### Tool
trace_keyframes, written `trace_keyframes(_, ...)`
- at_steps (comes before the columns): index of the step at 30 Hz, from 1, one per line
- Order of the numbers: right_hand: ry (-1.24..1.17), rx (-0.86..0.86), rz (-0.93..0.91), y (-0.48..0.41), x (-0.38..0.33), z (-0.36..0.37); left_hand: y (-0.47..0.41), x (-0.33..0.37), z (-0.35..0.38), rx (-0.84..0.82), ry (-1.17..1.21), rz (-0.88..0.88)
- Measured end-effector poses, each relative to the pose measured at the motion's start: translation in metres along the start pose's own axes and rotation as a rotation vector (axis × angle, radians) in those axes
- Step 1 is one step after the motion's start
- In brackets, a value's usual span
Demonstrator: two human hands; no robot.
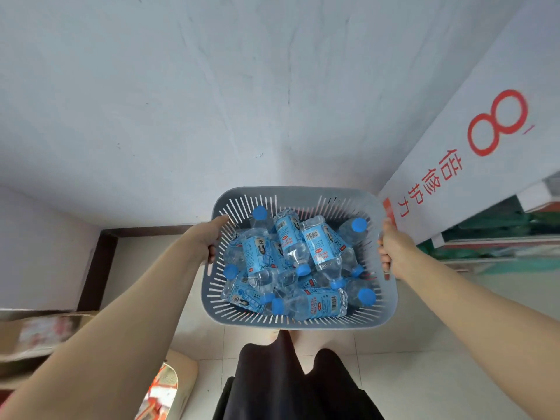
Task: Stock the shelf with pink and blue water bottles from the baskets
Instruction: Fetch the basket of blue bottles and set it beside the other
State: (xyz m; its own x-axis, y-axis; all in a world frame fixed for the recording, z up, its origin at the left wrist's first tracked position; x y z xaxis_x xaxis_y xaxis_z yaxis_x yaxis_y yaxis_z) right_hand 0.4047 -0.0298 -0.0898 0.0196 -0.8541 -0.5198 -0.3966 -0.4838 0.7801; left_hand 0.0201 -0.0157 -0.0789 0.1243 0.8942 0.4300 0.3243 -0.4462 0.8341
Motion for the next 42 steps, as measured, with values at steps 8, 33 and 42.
trace_keyframes(8, -0.048, -0.018, -0.026, 0.054, 0.034, -0.056, 0.071, -0.048, 0.015, 0.023, -0.026, -0.023)
trace_keyframes(33, -0.633, 0.325, 0.292, 0.2, 0.387, -0.265, 0.235, -0.139, 0.234, -0.348, -0.667, 0.281)
trace_keyframes(42, -0.9, 0.475, 0.353, 0.242, 0.515, -0.4, 0.326, -0.188, 0.428, -0.541, -0.89, 0.385)
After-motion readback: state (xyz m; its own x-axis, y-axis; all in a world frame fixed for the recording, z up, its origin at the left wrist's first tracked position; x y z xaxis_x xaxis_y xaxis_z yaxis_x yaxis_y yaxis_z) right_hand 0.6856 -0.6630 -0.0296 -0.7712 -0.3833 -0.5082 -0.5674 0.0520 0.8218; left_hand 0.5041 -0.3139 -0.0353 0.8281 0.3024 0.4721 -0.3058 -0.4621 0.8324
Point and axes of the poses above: each hand's wrist, its own y-axis away from the middle knuckle, its own z-axis out of the palm, x = y × z, the point moved 8 cm from there along -y, towards the middle knuckle, and after that the axes turned 1 degree about y, right-handed, at the moved point
